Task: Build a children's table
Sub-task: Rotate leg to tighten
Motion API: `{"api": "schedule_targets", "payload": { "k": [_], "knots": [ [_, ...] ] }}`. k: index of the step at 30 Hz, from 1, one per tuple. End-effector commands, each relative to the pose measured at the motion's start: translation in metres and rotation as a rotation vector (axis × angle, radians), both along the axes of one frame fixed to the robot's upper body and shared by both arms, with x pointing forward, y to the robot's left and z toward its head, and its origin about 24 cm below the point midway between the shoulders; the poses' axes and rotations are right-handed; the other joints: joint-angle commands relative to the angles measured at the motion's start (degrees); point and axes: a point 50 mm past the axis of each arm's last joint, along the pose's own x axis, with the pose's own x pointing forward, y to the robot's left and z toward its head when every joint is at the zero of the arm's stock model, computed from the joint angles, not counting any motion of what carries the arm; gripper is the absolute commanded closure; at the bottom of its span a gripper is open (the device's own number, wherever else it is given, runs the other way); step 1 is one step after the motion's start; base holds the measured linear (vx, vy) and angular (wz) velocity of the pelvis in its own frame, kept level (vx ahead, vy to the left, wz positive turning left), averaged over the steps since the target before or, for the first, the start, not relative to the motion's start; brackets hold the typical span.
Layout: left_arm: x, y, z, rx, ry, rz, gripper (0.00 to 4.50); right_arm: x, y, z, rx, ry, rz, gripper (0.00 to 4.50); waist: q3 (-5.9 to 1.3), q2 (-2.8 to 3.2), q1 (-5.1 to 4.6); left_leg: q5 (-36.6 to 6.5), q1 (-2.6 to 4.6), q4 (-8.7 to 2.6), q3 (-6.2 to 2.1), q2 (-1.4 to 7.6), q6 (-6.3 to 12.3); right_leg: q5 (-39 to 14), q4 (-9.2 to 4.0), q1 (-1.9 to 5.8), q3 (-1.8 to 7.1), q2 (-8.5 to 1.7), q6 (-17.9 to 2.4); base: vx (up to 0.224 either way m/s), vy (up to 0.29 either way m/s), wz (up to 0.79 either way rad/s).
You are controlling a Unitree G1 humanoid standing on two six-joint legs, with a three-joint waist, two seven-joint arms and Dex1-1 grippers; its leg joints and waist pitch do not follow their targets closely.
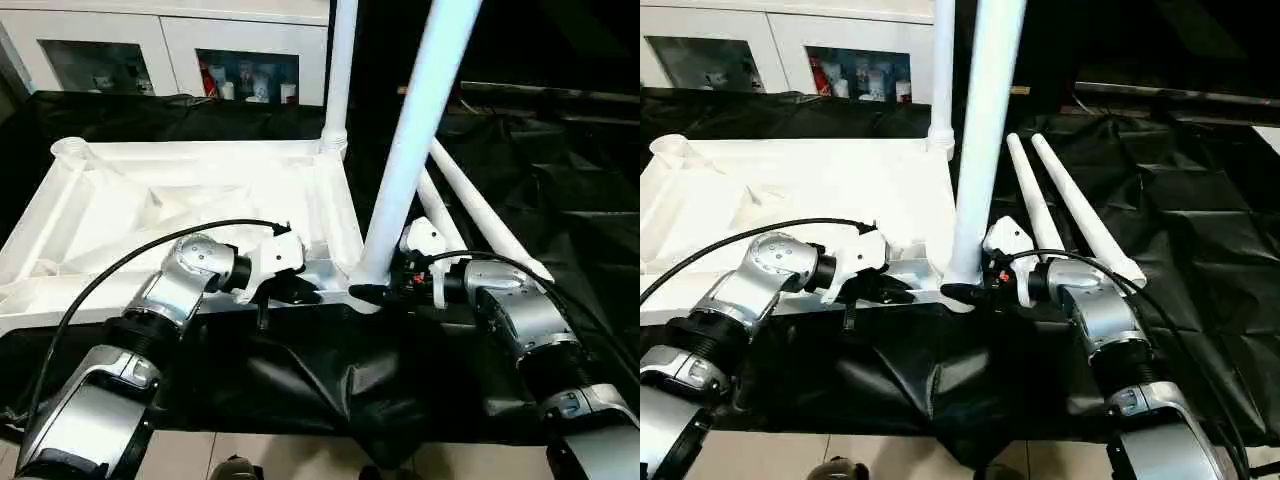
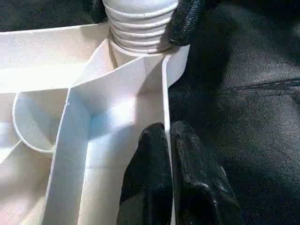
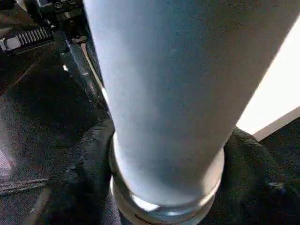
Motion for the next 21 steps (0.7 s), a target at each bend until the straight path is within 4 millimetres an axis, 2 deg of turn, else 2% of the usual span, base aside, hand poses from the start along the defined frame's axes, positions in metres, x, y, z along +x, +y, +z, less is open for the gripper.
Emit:
{"api": "schedule_targets", "payload": {
  "k": [1,4,5,7,8,10,12,14,16,18,19,21],
  "knots": [
    [0.002,-0.006,0.003,-0.047,-0.031,0.022,4.5,0.001,0.0,-0.004,0.001,0.007,-0.067,1.73,-4.25,-0.27,-0.1,-15.3,0.64,-3.79,-0.29,1.28,1.38,-18.3,-3.87,2.92,2.09,-2.57,-11.3,0.0,0.0,0.0],
    [0.012,-0.008,0.0,-0.022,-0.067,0.146,4.5,0.009,0.0,-0.018,-0.056,0.03,-0.251,1.75,-4.16,-0.39,-0.52,-16.1,0.69,-3.84,-0.42,1.06,0.45,-21.0,-4.15,2.81,2.06,-2.65,-10.4,0.0,0.0,0.0],
    [0.012,-0.008,0.0,-0.022,-0.067,0.146,4.5,0.009,0.0,-0.018,-0.056,0.03,-0.251,1.76,-3.96,-0.25,-0.76,-16.9,0.75,-3.95,-0.46,1.0,0.04,-22.8,-4.37,2.59,2.03,-2.54,-10.0,0.0,0.0,0.0],
    [0.024,-0.016,-0.003,-0.013,-0.1,0.308,4.5,0.017,0.001,-0.035,-0.068,0.107,-0.52,1.77,-3.92,-0.24,-1.31,-18.2,0.92,-3.93,-0.6,0.81,-1.03,-25.5,-4.57,2.4,1.96,-2.52,-9.3,0.0,0.0,0.0],
    [0.025,-0.017,-0.003,-0.008,-0.104,0.326,4.5,0.018,0.002,-0.036,-0.06,0.116,-0.546,1.77,-3.91,-0.2,-1.56,-18.7,0.96,-3.93,-0.73,0.82,-1.37,-26.4,-4.58,2.4,1.9,-2.57,-9.1,0.0,0.0,0.0],
    [0.033,-0.03,-0.004,-0.007,-0.104,0.463,4.5,0.024,0.014,-0.042,-0.014,0.168,-0.733,1.77,-3.84,-0.16,-1.99,-20.9,1.19,-3.88,-0.92,0.75,-1.47,-29.8,-5.28,2.15,1.67,-2.65,-7.8,0.0,0.0,0.0],
    [0.035,-0.037,-0.004,-0.014,-0.107,0.501,4.5,0.026,0.02,-0.043,-0.004,0.18,-0.78,1.77,-3.78,-0.13,-2.21,-21.9,1.32,-3.82,-0.97,0.67,-1.44,-30.7,-5.52,1.95,1.56,-2.59,-7.5,0.0,0.0,0.0],
    [0.035,-0.057,-0.003,-0.03,-0.113,0.51,4.5,0.029,0.04,-0.041,0.019,0.189,-0.802,1.77,-3.8,0.04,-2.28,-22.4,1.25,-3.82,-0.96,0.62,-1.04,-30.6,-5.72,1.89,1.5,-2.62,-7.4,0.0,0.0,0.0],
    [0.034,-0.066,-0.003,-0.041,-0.115,0.492,4.5,0.031,0.051,-0.038,0.019,0.164,-0.767,1.77,-3.88,0.01,-2.29,-22.8,1.27,-3.86,-1.0,0.61,-0.66,-29.8,-5.88,1.94,1.35,-2.54,-7.2,0.0,0.0,0.0],
    [0.034,-0.068,-0.003,-0.044,-0.115,0.484,4.5,0.031,0.054,-0.037,0.019,0.155,-0.755,1.77,-3.92,-0.01,-2.3,-22.7,1.08,-3.99,-1.03,0.63,-0.26,-28.2,-5.78,2.18,1.32,-2.49,-7.5,0.0,0.0,0.0],
    [0.034,-0.07,-0.002,-0.048,-0.116,0.479,4.5,0.032,0.057,-0.034,0.039,0.144,-0.741,1.42,-3.9,-0.01,-2.28,-22.7,1.07,-4.08,-1.0,0.7,-0.09,-27.2,-5.72,2.2,1.37,-2.49,-7.8,0.0,0.0,0.0],
    [0.033,-0.071,-0.001,-0.06,-0.124,0.449,4.5,0.035,0.062,-0.026,0.087,0.108,-0.696,1.08,-3.97,-0.17,-2.3,-22.6,1.03,-4.1,-1.0,0.75,0.11,-26.4,-5.6,2.32,1.4,-2.62,-8.4,0.0,0.0,0.0]
  ]
}}
